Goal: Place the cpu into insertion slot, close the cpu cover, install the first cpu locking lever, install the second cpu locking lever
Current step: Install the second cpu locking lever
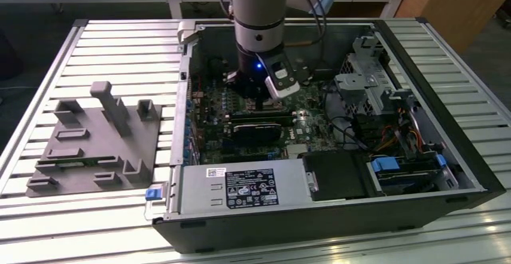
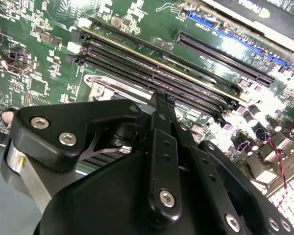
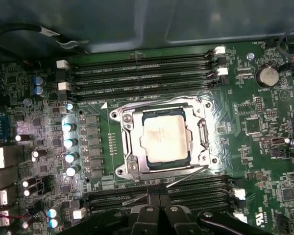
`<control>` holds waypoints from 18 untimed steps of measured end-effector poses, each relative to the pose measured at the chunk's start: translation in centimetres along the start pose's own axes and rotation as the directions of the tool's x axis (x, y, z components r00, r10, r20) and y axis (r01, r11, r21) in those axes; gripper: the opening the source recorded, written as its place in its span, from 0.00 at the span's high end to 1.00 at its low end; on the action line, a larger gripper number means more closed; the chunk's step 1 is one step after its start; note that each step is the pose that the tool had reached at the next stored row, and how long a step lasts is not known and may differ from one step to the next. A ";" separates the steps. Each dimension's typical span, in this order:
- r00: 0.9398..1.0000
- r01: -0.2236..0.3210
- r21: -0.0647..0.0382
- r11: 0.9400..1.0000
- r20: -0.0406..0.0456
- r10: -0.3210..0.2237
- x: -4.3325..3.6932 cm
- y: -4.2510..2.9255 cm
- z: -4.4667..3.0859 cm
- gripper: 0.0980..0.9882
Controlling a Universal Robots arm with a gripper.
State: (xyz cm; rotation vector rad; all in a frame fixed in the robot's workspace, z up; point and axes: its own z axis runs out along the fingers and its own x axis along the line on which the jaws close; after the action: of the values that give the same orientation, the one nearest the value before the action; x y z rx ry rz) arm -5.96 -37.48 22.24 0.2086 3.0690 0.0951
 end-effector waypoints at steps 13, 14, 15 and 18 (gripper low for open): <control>1.000 -0.004 -0.062 0.998 -0.008 0.004 0.92 -1.28 0.62 0.99; 1.000 -0.005 -0.070 0.998 -0.010 0.004 0.97 -1.36 0.64 0.99; 1.000 -0.005 -0.074 0.997 -0.010 0.005 1.03 -1.44 0.71 0.99; 1.000 -0.006 -0.080 0.997 -0.011 0.005 1.19 -1.67 0.97 0.99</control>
State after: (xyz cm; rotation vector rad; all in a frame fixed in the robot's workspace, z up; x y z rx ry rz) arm -7.29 -38.90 21.10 0.2127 3.0677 0.2195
